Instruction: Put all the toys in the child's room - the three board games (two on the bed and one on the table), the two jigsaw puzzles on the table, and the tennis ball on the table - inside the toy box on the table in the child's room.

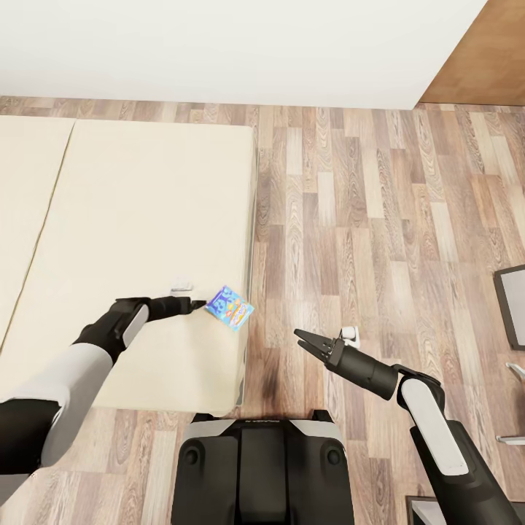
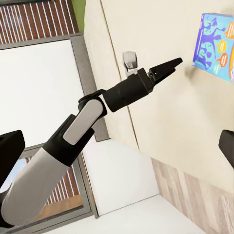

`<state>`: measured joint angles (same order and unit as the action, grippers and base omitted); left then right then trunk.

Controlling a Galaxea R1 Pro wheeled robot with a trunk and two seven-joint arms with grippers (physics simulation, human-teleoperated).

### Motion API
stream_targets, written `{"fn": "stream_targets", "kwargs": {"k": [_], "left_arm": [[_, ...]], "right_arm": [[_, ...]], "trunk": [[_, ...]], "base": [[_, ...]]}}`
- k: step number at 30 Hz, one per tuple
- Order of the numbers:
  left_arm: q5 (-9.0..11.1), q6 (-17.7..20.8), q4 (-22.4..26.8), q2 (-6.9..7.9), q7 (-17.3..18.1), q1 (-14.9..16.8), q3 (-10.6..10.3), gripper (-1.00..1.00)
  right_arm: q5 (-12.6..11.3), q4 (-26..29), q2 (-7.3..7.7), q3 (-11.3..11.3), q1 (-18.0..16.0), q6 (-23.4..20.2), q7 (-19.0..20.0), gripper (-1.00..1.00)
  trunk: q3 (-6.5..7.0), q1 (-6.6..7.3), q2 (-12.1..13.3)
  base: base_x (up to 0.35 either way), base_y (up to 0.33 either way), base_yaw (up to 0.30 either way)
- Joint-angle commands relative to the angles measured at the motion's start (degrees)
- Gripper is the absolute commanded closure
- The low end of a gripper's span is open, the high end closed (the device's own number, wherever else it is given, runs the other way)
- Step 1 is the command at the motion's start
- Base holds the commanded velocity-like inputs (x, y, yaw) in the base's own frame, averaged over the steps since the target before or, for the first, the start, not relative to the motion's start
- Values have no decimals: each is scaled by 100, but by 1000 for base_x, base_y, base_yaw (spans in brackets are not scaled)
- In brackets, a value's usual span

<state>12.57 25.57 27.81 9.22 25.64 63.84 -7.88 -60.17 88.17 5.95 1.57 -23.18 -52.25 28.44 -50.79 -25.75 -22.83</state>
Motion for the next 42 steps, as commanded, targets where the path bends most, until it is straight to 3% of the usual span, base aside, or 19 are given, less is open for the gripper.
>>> {"fn": "stream_targets", "kwargs": {"k": [1,6,12,24,28,29,31,32,36,39,42], "left_arm": [[74,57,16,63,12,0,-27,-100],[165,182,27,299,236,-5,-16,-100],[421,418,27,782,1178,-12,0,-100],[538,971,6,1518,2501,-195,41,-100],[528,1232,5,1662,3299,-365,46,-100],[522,1323,5,1731,3690,-459,47,-100],[517,1388,5,1818,4103,-560,48,-100],[515,1428,5,1906,4520,-664,46,-100],[507,1482,10,2034,5439,-899,45,-100],[498,1506,25,2078,5927,-995,48,-100],[489,1488,19,2113,6180,-1037,49,-100]], "right_arm": [[13,0,3,1,-2,-13,20,-100],[14,-1,0,1,-2,-13,19,-100],[14,-1,2,1,-2,-13,16,-100],[14,-1,3,1,-2,-10,21,-100],[19,-1,7,1,-2,-9,21,-100],[21,-1,9,-2,-2,-9,21,-100],[23,-1,10,-4,-2,-7,21,-100],[39,-1,10,-5,-2,-6,18,-100],[222,-1,3,-7,-2,-3,15,-100],[450,-1,-8,-5,-2,74,22,-100],[587,-1,-14,-1,-2,204,27,-100]], "trunk": [[-6,-3,-9],[-6,-3,-9],[2,-3,-9],[97,-3,-9],[133,-3,-9],[143,-3,-9],[161,-3,-9],[171,-3,-9],[208,-3,-9],[236,-3,-9],[264,-3,-9]], "base": [[0,0,0],[0,0,0],[0,0,0],[0,0,0],[0,0,0],[0,0,0],[0,0,0],[0,0,0],[0,0,0],[0,0,0],[0,0,0]]}}
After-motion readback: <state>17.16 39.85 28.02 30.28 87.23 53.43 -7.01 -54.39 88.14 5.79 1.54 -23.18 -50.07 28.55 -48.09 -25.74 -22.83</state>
